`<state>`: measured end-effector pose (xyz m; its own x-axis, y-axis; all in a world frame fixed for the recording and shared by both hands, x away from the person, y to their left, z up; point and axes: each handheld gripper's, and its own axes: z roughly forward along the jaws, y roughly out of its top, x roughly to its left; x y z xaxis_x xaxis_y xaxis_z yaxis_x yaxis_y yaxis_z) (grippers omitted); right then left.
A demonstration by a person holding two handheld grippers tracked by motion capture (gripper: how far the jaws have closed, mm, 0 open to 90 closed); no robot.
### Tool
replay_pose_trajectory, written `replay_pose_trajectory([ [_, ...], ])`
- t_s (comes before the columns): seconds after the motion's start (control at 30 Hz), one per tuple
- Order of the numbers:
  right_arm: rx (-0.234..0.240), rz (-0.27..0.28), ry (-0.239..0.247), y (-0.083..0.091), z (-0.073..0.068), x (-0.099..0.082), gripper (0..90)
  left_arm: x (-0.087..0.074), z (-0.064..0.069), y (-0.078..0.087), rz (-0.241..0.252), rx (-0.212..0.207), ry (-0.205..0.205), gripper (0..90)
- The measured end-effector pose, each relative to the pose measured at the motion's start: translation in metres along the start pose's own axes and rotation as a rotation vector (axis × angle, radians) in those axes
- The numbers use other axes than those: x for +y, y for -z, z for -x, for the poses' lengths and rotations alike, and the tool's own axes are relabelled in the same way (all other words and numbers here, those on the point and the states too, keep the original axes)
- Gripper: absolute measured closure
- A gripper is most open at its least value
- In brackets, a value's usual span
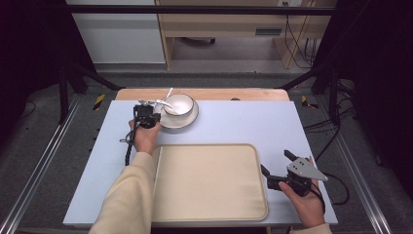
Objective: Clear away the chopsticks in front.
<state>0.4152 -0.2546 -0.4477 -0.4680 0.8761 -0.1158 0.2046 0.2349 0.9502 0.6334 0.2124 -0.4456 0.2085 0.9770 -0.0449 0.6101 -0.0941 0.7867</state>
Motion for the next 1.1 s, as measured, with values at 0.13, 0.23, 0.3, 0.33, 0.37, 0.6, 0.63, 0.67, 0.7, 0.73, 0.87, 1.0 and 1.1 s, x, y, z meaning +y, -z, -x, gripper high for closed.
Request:
replay_pose_trajectory([
  [0.13, -0.001, 0.003, 0.000, 0.001, 0.000, 0.000, 5.3, 0.000, -0.009, 0.016, 0.031, 0.000, 0.039, 85.3],
  [0.23, 0.000, 0.003, -0.004, 0.001, -0.001, 0.001, 5.3, -0.004, -0.017, 0.031, 0.038, 0.004, 0.084, 85.3],
  [0.3, 0.001, 0.004, -0.005, 0.001, -0.001, 0.001, 5.3, -0.008, -0.021, 0.039, 0.038, 0.014, 0.098, 85.3],
  [0.33, 0.003, 0.005, -0.008, 0.001, -0.001, 0.001, 5.3, -0.010, -0.022, 0.046, 0.042, 0.015, 0.109, 85.3],
  [0.37, 0.004, 0.008, -0.005, 0.001, -0.001, 0.002, 5.3, -0.012, -0.023, 0.050, 0.050, 0.018, 0.114, 85.3],
  [0.6, 0.008, 0.013, 0.002, 0.001, -0.003, 0.002, 4.7, -0.032, -0.025, 0.073, 0.067, 0.023, 0.135, 85.3],
  [0.63, 0.007, 0.011, 0.002, 0.001, -0.003, 0.002, 4.7, -0.034, -0.025, 0.073, 0.067, 0.023, 0.137, 85.3],
  [0.67, 0.007, 0.010, 0.002, 0.001, -0.002, 0.002, 4.7, -0.034, -0.025, 0.073, 0.067, 0.023, 0.137, 85.3],
  [0.7, 0.007, 0.010, 0.003, 0.001, -0.002, 0.002, 4.7, -0.039, -0.028, 0.074, 0.065, 0.030, 0.145, 85.3],
  [0.73, 0.006, 0.009, 0.001, 0.001, -0.002, 0.002, 4.7, -0.041, -0.029, 0.074, 0.063, 0.033, 0.143, 85.3],
  [0.87, 0.005, 0.011, -0.001, 0.001, -0.002, 0.002, 4.7, -0.048, -0.032, 0.080, 0.077, 0.026, 0.169, 85.3],
  [1.0, 0.007, 0.012, 0.002, 0.001, -0.002, 0.002, 4.7, -0.056, -0.034, 0.087, 0.086, 0.026, 0.197, 85.3],
  [1.1, 0.010, 0.014, 0.002, 0.001, -0.003, 0.002, 4.7, -0.065, -0.032, 0.092, 0.093, 0.026, 0.213, 85.2],
])
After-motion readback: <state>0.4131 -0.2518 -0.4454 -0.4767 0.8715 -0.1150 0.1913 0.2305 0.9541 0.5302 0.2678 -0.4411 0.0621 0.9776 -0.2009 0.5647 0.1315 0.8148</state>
